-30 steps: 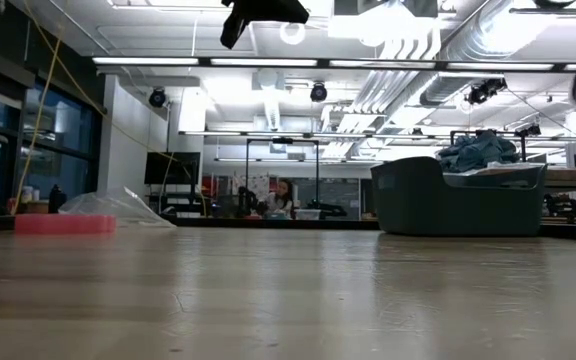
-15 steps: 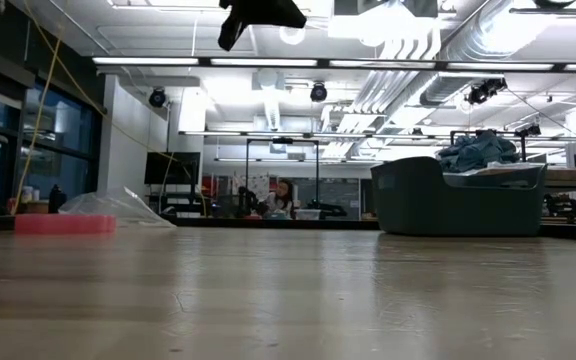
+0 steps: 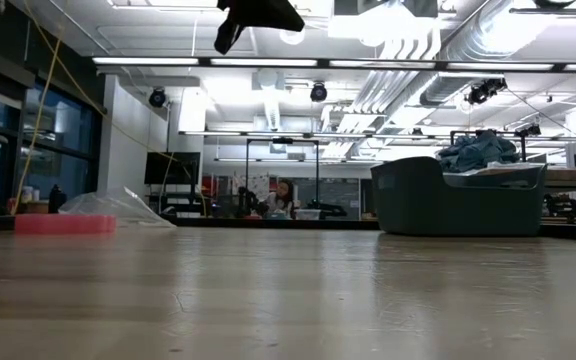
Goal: Roll bandage
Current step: Put the rolled green bandage into the transparent zip bag
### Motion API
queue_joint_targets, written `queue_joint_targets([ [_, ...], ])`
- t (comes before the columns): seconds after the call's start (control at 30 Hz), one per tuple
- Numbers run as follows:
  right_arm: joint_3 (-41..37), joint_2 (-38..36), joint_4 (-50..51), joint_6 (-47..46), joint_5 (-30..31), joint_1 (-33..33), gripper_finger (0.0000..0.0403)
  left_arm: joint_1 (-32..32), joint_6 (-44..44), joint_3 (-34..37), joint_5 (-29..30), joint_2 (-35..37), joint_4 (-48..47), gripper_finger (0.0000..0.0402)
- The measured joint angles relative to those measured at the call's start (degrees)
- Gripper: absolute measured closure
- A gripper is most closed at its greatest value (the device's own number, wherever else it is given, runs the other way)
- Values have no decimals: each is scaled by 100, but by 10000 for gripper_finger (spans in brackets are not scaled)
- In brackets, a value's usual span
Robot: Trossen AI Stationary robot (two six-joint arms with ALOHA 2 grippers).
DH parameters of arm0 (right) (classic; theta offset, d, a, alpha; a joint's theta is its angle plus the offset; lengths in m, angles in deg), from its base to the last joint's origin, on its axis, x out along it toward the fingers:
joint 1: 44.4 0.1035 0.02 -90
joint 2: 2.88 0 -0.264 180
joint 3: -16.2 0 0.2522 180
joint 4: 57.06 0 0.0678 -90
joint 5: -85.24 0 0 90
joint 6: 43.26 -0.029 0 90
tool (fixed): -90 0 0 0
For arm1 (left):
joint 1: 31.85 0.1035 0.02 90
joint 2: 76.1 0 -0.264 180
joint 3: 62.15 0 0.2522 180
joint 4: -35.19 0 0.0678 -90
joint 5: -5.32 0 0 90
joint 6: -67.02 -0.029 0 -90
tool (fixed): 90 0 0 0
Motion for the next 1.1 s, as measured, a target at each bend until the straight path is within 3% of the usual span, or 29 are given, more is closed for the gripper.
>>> queue_joint_targets([
  [0.17,-259,0,32,1101,-49,20,168,-4,356,0,0,0,-7,402],
  [0.3,-501,0,-33,1869,-89,20,131,-38,534,-1,10,1,-71,402],
  [0.57,-896,0,-491,2760,54,20,126,-169,811,0,88,4,-455,402],
  [1.1,-1979,0,-1697,2954,17,68,126,-745,946,-1,180,4,-1936,402],
])
